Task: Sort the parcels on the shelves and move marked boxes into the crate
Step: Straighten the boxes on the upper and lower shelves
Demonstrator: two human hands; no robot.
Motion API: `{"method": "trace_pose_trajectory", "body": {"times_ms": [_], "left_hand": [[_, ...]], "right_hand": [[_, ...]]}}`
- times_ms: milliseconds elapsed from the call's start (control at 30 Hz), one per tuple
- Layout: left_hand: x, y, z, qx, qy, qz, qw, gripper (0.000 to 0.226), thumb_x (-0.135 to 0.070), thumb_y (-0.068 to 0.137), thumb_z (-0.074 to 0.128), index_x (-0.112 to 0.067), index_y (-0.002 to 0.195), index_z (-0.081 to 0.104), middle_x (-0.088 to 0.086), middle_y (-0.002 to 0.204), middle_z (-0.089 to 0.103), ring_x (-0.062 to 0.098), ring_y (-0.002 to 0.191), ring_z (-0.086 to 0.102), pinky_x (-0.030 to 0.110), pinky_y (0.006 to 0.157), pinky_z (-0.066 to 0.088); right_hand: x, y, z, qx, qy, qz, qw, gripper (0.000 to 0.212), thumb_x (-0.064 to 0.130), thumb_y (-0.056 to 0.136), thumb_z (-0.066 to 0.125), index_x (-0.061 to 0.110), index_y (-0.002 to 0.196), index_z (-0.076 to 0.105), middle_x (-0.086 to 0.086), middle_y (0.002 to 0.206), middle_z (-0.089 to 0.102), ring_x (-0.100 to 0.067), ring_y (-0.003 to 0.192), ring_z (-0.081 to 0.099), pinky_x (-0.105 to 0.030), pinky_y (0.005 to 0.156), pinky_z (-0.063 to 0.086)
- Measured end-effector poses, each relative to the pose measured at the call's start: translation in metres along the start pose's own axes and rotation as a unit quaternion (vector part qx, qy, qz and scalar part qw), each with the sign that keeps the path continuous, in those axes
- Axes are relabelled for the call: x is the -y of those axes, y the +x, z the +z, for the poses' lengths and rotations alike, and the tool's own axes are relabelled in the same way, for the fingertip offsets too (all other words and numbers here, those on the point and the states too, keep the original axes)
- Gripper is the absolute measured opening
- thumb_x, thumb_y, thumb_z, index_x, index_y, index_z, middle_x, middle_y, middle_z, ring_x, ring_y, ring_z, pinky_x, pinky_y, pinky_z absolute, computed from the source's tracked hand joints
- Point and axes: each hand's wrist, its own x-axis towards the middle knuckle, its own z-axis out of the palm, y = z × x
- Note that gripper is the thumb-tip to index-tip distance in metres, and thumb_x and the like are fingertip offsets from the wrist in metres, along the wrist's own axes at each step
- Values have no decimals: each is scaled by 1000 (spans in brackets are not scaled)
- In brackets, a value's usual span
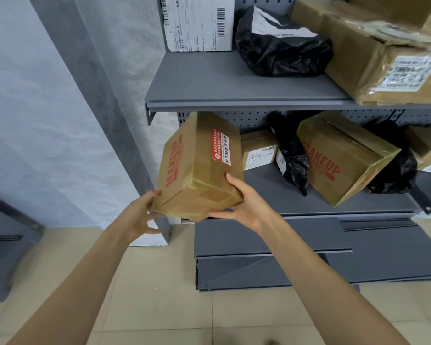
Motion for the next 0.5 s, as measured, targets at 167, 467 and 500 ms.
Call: {"method": "trace_pose_trajectory", "body": {"times_ms": [167, 467, 500], "left_hand": [[-37, -16, 29, -55, 112, 92, 988, 65, -69, 78, 55, -31, 130, 52, -8, 124, 60, 22, 116, 55, 48, 85, 50], [-50, -26, 91, -238, 172, 194, 936, 144, -68, 46, 81, -17, 150, -4, 9, 155, 19, 31, 140, 27, 48, 112, 28], [-51, -26, 94, -260, 188, 175, 931, 149, -70, 47, 79, -16, 150, -13, 11, 157, 10, 33, 143, 16, 49, 113, 22]], "right_hand": [[14, -3, 11, -60, -140, -56, 987, 47, 28, 80, 76, 26, 124, 59, -1, 119, 67, -23, 107, 65, -53, 77, 58], [-12, -11, 47, -115, -421, -230, 870, 66, 27, 76, 74, 40, 135, 46, 21, 98, 67, 9, 89, 61, -8, 74, 45], [-15, -12, 49, -115, -446, -241, 854, 72, 27, 77, 74, 36, 140, 41, 17, 104, 66, 4, 93, 61, -11, 78, 47]]}}
